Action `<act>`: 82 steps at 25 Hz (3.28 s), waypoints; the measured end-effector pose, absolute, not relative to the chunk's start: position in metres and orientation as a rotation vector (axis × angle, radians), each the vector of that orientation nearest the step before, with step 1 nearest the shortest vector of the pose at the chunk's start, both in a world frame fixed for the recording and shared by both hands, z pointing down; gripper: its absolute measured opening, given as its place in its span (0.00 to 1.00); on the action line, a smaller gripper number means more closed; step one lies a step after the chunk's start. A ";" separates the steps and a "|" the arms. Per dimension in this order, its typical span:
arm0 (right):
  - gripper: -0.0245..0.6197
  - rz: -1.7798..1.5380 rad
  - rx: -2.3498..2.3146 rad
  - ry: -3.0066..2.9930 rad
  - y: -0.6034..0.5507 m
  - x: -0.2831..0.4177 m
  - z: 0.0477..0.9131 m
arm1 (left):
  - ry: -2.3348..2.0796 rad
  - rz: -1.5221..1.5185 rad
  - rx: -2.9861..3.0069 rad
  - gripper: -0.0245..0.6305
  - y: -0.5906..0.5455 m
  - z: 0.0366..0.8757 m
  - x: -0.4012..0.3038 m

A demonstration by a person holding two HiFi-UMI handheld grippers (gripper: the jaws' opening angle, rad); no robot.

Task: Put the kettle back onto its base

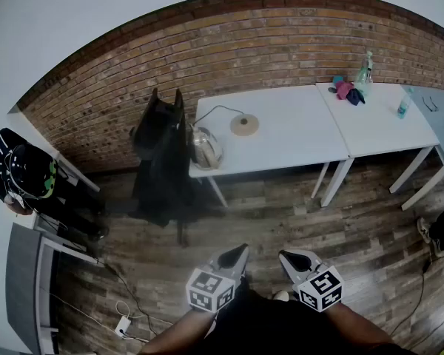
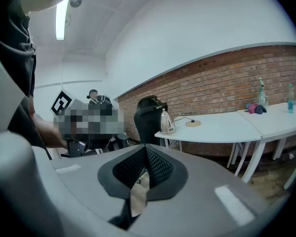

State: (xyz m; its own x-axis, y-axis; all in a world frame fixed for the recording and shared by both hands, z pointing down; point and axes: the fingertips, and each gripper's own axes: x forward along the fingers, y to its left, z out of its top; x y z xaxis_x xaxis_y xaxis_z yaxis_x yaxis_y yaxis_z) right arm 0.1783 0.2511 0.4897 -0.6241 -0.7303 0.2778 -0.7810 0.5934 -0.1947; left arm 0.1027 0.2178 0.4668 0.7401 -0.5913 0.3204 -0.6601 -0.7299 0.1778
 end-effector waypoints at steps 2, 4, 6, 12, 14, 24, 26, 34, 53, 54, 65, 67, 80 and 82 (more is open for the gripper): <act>0.07 0.443 1.268 -2.650 0.250 0.176 0.489 | -0.980 0.352 2.666 0.04 0.217 0.466 0.101; 0.07 0.439 1.265 -2.650 0.250 0.174 0.488 | -0.982 0.353 2.667 0.04 0.216 0.466 0.099; 0.07 0.436 1.263 -2.650 0.250 0.173 0.488 | -0.986 0.351 2.666 0.04 0.215 0.466 0.098; 0.07 0.422 1.276 -2.649 0.249 0.175 0.485 | -0.992 0.343 2.669 0.04 0.216 0.464 0.097; 0.07 0.416 1.280 -2.663 0.248 0.175 0.481 | -0.994 0.338 2.666 0.04 0.215 0.463 0.097; 0.08 0.373 1.303 -2.648 0.245 0.177 0.480 | -1.004 0.339 2.647 0.04 0.218 0.468 0.096; 0.08 0.373 1.301 -2.647 0.244 0.175 0.482 | -1.008 0.337 2.644 0.04 0.218 0.469 0.094; 0.08 0.376 1.288 -2.654 0.240 0.172 0.482 | -1.033 0.331 2.629 0.04 0.216 0.472 0.088; 0.08 0.397 1.244 -2.667 0.194 0.150 0.482 | -1.105 0.330 2.574 0.04 0.179 0.476 0.057; 0.08 0.399 1.243 -2.667 0.191 0.149 0.482 | -1.108 0.329 2.572 0.04 0.177 0.476 0.056; 0.08 0.397 1.217 -2.676 0.156 0.134 0.480 | -1.134 0.316 2.564 0.04 0.143 0.473 0.043; 0.08 0.395 1.209 -2.676 0.149 0.131 0.480 | -1.141 0.312 2.561 0.04 0.136 0.473 0.040; 0.08 0.387 1.157 -2.667 0.086 0.108 0.473 | -1.178 0.274 2.529 0.04 0.071 0.471 0.016; 0.08 0.381 1.145 -2.666 0.077 0.105 0.471 | -1.190 0.264 2.524 0.04 0.059 0.471 0.013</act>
